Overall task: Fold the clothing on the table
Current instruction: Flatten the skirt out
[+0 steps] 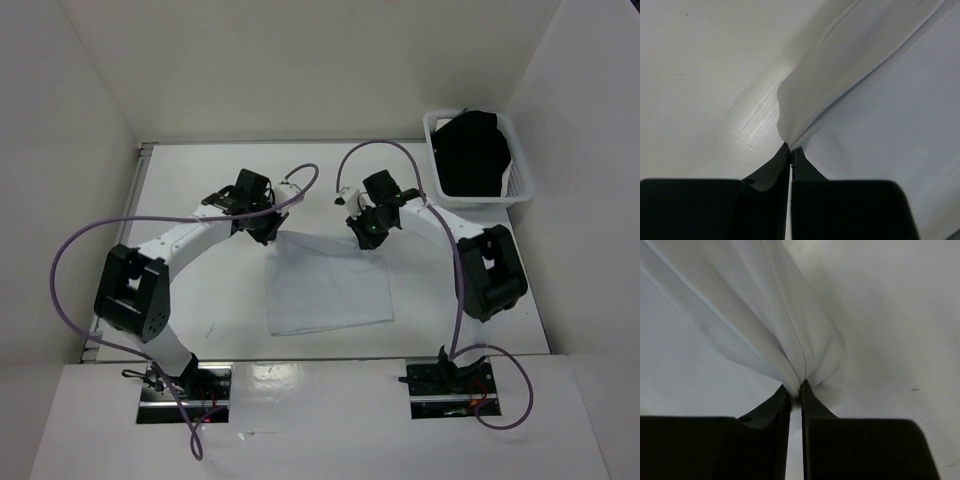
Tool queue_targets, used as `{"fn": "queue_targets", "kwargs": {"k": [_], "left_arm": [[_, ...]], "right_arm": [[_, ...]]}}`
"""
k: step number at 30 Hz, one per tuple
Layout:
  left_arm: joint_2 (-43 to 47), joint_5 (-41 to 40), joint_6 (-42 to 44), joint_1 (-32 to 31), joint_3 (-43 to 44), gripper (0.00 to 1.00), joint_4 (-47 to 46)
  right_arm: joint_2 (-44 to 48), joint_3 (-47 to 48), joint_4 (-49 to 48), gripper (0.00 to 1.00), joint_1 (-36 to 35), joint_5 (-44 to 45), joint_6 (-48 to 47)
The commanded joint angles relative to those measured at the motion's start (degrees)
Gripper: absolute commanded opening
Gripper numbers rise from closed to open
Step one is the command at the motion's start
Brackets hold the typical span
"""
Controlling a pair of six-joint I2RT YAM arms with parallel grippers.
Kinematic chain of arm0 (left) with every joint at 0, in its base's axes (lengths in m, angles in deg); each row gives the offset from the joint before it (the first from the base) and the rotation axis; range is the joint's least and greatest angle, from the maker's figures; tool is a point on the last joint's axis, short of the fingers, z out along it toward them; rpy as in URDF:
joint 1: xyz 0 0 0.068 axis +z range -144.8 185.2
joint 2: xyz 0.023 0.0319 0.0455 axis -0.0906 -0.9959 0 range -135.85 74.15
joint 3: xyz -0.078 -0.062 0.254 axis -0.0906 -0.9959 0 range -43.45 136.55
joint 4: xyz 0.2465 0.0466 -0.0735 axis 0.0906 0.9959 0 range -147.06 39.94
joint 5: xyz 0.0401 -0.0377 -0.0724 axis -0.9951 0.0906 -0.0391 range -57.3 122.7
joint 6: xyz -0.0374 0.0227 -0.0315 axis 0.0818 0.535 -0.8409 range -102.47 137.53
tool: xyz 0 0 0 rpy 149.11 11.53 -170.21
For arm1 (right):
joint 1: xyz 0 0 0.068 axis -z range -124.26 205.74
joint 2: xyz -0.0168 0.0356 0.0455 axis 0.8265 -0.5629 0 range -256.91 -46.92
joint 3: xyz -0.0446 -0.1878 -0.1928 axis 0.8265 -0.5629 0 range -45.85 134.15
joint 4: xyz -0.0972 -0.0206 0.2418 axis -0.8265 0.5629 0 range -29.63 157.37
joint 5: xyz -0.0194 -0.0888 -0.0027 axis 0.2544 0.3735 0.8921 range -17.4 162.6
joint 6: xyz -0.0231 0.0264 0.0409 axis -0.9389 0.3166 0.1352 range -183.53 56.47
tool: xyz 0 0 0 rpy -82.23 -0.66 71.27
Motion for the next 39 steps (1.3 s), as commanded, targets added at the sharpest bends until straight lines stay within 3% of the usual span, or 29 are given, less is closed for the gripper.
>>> {"fn": "queue_targets", "kwargs": {"k": [1, 5, 6, 8, 9, 10, 11, 13, 15, 19, 26, 31, 36, 39], "left_arm": [[-4.3, -5.5, 0.3, 1.1, 4.5, 0.0, -6.8], [-6.3, -11.5, -2.8, 5.2, 6.4, 0.02, -13.2], [-6.3, -13.0, -3.4, 6.8, 6.4, 0.12, -14.5], [-5.7, -15.6, -5.0, 8.3, 6.4, 0.15, -17.1], [-4.6, -16.7, -5.7, 8.9, 6.4, 0.23, -17.8], [-4.0, -17.6, -6.4, 9.5, 6.4, 0.5, -18.4], [-3.4, -17.6, -6.4, 10.4, 6.4, 0.62, -18.4], [-1.2, -18.8, -7.0, 10.9, 6.9, 0.77, -18.4], [0.0, -19.5, -7.0, 10.9, 6.9, 1.0, -18.4], [2.0, -19.5, -8.4, 10.9, 6.9, 1.0, -14.5], [7.1, -10.3, -11.0, 9.8, 5.8, 1.0, -3.3], [11.7, -12.7, -12.2, 9.8, -1.3, 1.0, -4.4], [12.2, -13.3, -14.5, 14.4, 0.3, 1.0, -0.8], [16.9, -12.1, -14.5, 16.8, -1.7, 1.0, -0.8]], "right_arm": [[-3.6, 6.2, -7.8, 0.13, 4.5, 5.7, 0.3], [-5.2, 8.2, -16.7, 0.24, 9.6, 12.3, 7.1], [-4.5, 8.2, -20.4, 0.31, 10.6, 13.9, 8.5], [-3.3, 8.2, -23.0, 0.41, 12.5, 17.3, 10.7], [-1.5, 7.7, -24.0, 0.53, 12.5, 17.3, 10.7], [-0.6, 7.7, -24.6, 0.69, 13.0, 18.1, 10.7], [0.3, 6.9, -25.2, 0.84, 13.0, 19.6, 10.7], [3.3, 5.9, -25.8, 0.91, 13.0, 21.1, 11.5], [5.2, 5.3, -25.8, 0.93, 13.0, 21.2, 11.5], [9.8, 4.3, -19.6, 0.95, 11.9, 16.2, 10.8], [9.0, 3.6, -8.8, 0.96, 1.1, 13.2, 5.3], [5.9, 0.4, -9.4, 0.96, -6.4, 13.2, 1.7], [-2.5, 2.9, -11.7, 0.96, -11.1, 15.9, -0.7], [-7.0, 5.8, -12.9, 0.96, -11.7, 16.4, -1.2]]}}
